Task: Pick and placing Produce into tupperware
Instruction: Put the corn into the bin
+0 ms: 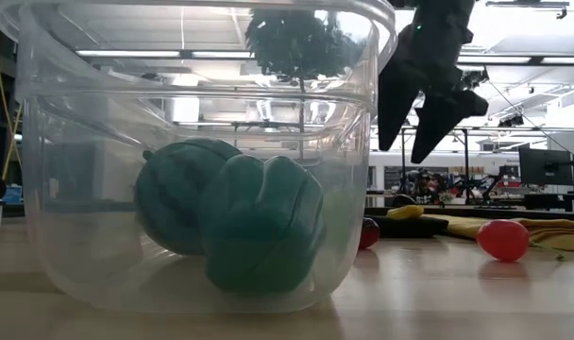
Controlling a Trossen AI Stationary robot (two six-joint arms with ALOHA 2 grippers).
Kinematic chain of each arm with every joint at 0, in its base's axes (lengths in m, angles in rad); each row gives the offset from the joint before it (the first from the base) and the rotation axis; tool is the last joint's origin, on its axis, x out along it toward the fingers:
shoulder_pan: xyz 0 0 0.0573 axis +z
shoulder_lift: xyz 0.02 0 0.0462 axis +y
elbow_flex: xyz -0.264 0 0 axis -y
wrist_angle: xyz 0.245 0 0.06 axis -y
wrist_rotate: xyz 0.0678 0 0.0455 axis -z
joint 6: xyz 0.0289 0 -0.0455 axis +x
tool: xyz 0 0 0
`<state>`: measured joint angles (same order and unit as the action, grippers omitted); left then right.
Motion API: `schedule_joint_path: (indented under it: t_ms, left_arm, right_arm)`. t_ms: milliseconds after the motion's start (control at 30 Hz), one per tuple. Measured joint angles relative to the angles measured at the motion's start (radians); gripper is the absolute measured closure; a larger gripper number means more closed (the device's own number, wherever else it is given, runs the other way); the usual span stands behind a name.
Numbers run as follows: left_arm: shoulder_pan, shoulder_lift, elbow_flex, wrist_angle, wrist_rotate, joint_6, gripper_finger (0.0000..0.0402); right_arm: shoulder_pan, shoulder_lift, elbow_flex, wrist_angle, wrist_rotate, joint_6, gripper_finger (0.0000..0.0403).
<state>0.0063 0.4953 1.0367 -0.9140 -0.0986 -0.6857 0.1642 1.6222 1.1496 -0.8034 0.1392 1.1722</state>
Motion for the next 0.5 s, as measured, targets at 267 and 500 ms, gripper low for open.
schedule_joint_path:
  t_ms: [267, 500]
  left_arm:
    - [0.000, 0.000, 0.000, -0.041, 0.000, 0.000, 0.0401]
    - [0.000, 0.000, 0.000, -0.041, 0.000, 0.006, 0.0401]
  right_arm:
    - [0.000, 0.076, 0.034, -0.013, -0.033, 0.065, 0.0203]
    - [0.000, 0.094, 0.035, -0.027, -0.063, 0.128, 0.0213]
